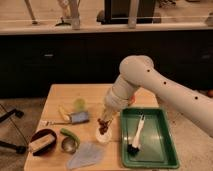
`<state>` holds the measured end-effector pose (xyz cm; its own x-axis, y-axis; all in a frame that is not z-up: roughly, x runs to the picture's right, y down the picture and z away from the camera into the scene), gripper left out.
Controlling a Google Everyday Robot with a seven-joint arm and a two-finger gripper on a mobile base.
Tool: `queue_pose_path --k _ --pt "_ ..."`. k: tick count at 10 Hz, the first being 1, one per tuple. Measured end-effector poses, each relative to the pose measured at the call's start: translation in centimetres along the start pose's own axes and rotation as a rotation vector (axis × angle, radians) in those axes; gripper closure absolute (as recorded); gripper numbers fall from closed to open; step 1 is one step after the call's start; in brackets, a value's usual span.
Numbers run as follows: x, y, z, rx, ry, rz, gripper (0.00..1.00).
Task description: Place grapes in paper cup
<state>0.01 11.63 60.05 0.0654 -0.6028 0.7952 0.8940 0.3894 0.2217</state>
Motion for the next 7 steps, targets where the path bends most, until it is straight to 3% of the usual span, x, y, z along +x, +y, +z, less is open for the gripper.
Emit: queue_pose_path --k 7 --pt "0.4 0.8 1.7 0.032 -0.07 0.011 0.98"
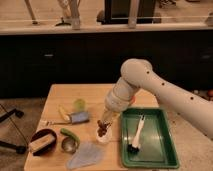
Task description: Place grapes in paper cup
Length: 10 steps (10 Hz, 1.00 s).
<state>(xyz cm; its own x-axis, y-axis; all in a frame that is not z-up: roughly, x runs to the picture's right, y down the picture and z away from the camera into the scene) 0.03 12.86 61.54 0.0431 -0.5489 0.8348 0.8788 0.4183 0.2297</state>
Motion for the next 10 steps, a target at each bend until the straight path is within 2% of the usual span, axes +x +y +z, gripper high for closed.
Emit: queue_pose_path --k 10 --pt "1.3 1.9 3.0 0.062 -0.091 0.038 0.98"
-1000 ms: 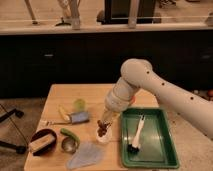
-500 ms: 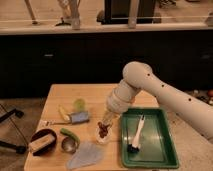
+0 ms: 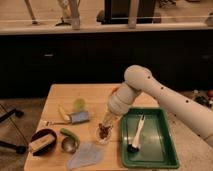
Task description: Place grapes in paper cup
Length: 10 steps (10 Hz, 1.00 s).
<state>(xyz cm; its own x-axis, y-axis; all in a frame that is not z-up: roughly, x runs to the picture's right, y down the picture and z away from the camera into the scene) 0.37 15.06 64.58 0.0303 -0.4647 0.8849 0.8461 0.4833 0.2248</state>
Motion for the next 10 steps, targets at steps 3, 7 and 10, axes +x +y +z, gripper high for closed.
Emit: queue_pose_path --k 3,7,10 --pt "0.33 0.36 0.55 0.014 -0.025 0.007 0.98" --pt "0.33 0.81 1.07 0.032 -0.059 0.014 0.65" --pt "0.24 0.75 1.09 0.047 -0.062 0.016 0.34"
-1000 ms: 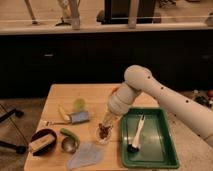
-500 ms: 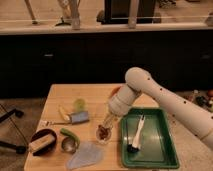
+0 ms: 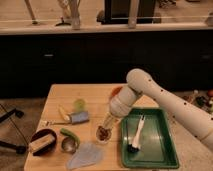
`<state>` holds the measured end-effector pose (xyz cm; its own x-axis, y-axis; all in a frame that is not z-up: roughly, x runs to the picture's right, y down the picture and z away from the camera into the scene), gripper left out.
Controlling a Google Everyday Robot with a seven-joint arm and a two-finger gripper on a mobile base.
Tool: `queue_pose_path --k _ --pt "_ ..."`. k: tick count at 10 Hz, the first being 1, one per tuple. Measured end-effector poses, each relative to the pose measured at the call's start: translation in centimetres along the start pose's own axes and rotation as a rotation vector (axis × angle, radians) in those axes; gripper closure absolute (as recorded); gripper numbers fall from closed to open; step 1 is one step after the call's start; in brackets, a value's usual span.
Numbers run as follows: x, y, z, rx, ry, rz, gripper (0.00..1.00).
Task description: Place grapes in paper cup
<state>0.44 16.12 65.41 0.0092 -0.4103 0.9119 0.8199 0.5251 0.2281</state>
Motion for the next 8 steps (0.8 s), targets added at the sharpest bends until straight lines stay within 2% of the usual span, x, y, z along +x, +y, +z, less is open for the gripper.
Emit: queue_pose_path --k 1,2,8 --pt "-0.07 -0.04 0.0 0.002 0.0 -0.001 0.24" --pt "-0.12 -0.07 0.02 0.004 -0.001 -0.003 0.2" --pt "-0.38 0.02 -0.15 0.01 0.001 -0.008 0.2"
